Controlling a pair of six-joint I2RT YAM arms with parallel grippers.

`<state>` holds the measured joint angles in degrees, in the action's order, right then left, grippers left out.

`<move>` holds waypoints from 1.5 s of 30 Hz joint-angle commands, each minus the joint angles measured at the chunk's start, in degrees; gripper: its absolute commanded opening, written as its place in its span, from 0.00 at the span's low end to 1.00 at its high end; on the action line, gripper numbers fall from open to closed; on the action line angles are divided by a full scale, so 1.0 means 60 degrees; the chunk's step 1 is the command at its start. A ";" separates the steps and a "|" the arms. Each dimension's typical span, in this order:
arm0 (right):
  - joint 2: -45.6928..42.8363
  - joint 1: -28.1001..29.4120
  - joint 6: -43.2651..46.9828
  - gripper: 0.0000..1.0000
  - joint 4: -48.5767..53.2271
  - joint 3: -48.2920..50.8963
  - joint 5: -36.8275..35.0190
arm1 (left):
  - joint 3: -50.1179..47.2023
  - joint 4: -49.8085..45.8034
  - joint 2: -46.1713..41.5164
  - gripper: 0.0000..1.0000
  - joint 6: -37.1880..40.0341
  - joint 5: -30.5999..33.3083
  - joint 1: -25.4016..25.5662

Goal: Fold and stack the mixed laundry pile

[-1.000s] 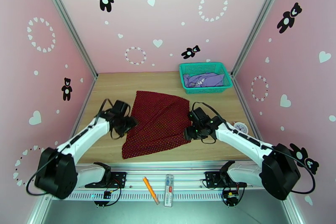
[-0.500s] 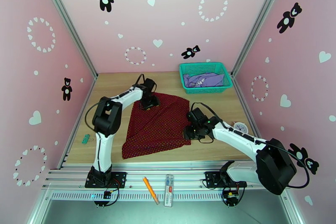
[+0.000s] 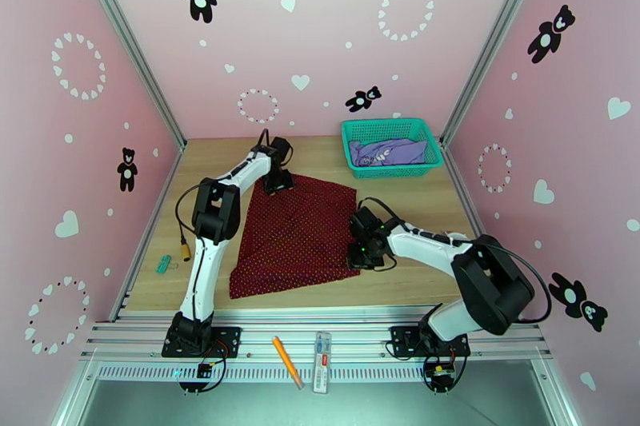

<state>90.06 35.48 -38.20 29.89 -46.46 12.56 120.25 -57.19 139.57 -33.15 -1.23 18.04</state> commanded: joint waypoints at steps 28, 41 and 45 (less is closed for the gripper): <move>-0.0121 0.1321 0.9433 0.63 0.3721 -0.3989 -0.3096 | -0.0998 -0.0042 -0.4629 0.78 0.0823 0.0729 -0.0624; 0.0663 0.2183 1.1390 0.52 0.3195 -0.2835 -0.3031 | -0.7391 -0.0207 -1.0444 0.78 -0.0331 0.0893 -0.0473; 0.0951 0.2248 1.1361 0.50 0.2844 -0.2852 -0.3085 | -0.8381 -0.0344 -1.1024 0.78 -0.0672 0.0704 -0.0472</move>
<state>94.08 48.45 28.82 49.50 -63.92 -5.28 72.86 -57.98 75.57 -34.72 3.01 15.42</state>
